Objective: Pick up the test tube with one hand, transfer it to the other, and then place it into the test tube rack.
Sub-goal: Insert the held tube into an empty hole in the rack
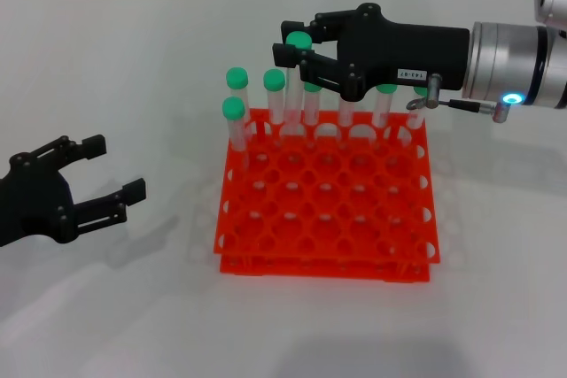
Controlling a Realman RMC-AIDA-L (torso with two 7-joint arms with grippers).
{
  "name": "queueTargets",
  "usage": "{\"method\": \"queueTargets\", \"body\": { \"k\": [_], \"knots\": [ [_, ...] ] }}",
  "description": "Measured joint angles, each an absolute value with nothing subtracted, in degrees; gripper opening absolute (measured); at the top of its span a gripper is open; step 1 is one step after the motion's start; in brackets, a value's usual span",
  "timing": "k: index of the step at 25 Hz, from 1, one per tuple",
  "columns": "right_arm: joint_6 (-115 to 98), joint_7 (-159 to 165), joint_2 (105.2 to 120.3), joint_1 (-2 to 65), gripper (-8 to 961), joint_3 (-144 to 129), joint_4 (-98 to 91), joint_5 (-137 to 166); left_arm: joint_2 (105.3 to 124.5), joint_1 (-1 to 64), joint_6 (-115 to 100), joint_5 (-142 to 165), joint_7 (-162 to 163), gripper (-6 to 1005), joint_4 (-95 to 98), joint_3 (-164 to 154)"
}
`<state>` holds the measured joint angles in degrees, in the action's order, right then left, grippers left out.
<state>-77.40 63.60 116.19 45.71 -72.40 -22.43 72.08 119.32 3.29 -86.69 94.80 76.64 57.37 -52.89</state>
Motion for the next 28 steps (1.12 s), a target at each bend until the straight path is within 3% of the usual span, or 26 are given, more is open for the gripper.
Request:
{"method": "queueTargets", "body": {
  "k": [28],
  "knots": [
    [-68.1,59.8,116.19,45.7,257,-90.1,-22.6,55.7,119.36,5.4,-85.9,97.0,77.3,862,56.8,-52.8]
  ]
}}
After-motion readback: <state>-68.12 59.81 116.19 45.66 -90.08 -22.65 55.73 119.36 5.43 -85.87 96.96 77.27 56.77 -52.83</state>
